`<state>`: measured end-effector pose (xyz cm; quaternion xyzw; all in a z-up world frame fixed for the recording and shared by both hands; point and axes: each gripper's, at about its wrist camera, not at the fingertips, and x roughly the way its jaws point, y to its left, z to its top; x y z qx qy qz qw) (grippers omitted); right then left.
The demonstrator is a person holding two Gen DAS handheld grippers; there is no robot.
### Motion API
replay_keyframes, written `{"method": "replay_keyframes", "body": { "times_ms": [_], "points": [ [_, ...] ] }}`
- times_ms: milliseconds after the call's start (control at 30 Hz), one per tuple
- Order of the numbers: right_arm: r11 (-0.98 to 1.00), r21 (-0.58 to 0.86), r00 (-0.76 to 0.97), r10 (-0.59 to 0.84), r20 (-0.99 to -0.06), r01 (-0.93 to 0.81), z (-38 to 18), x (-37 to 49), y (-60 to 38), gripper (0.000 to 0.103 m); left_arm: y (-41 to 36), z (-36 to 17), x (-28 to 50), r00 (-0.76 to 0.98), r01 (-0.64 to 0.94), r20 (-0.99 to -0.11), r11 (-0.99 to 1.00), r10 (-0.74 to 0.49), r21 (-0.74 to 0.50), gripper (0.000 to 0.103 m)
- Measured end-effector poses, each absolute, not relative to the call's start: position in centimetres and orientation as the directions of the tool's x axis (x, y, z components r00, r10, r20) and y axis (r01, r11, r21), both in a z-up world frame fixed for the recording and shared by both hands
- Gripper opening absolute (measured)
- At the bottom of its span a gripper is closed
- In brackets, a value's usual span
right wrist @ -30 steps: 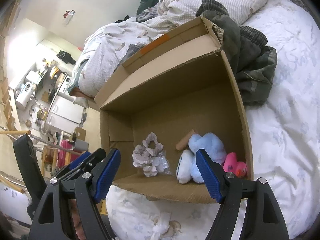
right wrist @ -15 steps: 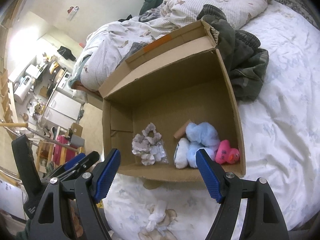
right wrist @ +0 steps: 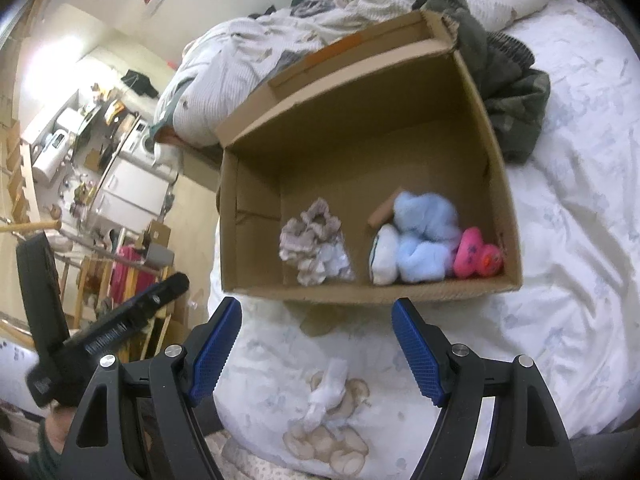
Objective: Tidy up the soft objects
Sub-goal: 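Withdraw both tools from the box back toward the white cloth item, then grasp the white cloth item with the right tool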
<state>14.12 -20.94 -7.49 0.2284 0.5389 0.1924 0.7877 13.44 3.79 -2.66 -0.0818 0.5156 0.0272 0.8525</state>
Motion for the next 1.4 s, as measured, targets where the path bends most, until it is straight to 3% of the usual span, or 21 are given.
{"method": "replay_keyframes", "body": {
  "times_ms": [133, 533, 733, 900, 967, 1000, 1167, 1400],
  "points": [
    [0.816, 0.573, 0.29, 0.566, -0.771, -0.07, -8.2, 13.8, -20.1, 0.082, 3.4, -3.1, 13.1, 0.487, -0.115, -0.873, 0.993, 0.03, -0.03, 0.062],
    [0.867, 0.479, 0.009, 0.485, -0.875, -0.138, -14.1, 12.8, -14.9, 0.082, 4.5, -4.6, 14.0, 0.44, -0.146, -0.898, 0.987, -0.001, -0.073, 0.062],
    [0.864, 0.485, -0.16, 0.465, -0.871, -0.134, -18.6, 12.0, -11.9, 0.082, 4.1, -4.9, 14.1, 0.429, -0.136, -0.903, 0.988, -0.014, -0.08, 0.062],
    [0.882, 0.435, -0.174, 0.406, -0.897, -0.182, -19.9, 11.7, -10.6, 0.067, 4.0, -5.5, 14.4, 0.407, -0.137, -0.913, 0.987, -0.021, -0.084, 0.062],
    [0.887, 0.423, -0.169, 0.395, -0.903, -0.188, -20.0, 11.6, -10.7, 0.039, 3.8, -5.9, 14.5, 0.391, -0.133, -0.92, 0.987, -0.026, -0.084, 0.062],
    [0.884, 0.431, -0.172, 0.403, -0.899, -0.182, -20.0, 11.7, -10.9, 0.035, 3.7, -6.2, 14.5, 0.38, -0.129, -0.925, 0.988, -0.029, -0.084, 0.062],
    [0.874, 0.448, -0.126, 0.431, -0.893, -0.186, -18.3, 12.1, -12.6, 0.034, 3.0, -9.3, 15.1, 0.247, -0.114, -0.963, 0.984, -0.104, -0.136, 0.062],
    [0.878, 0.464, 0.001, 0.467, -0.884, -0.116, -15.0, 12.0, -17.5, 0.034, 0.9, -12.8, 15.3, 0.158, -0.078, -0.983, 0.991, -0.096, -0.109, 0.062]
  ]
}}
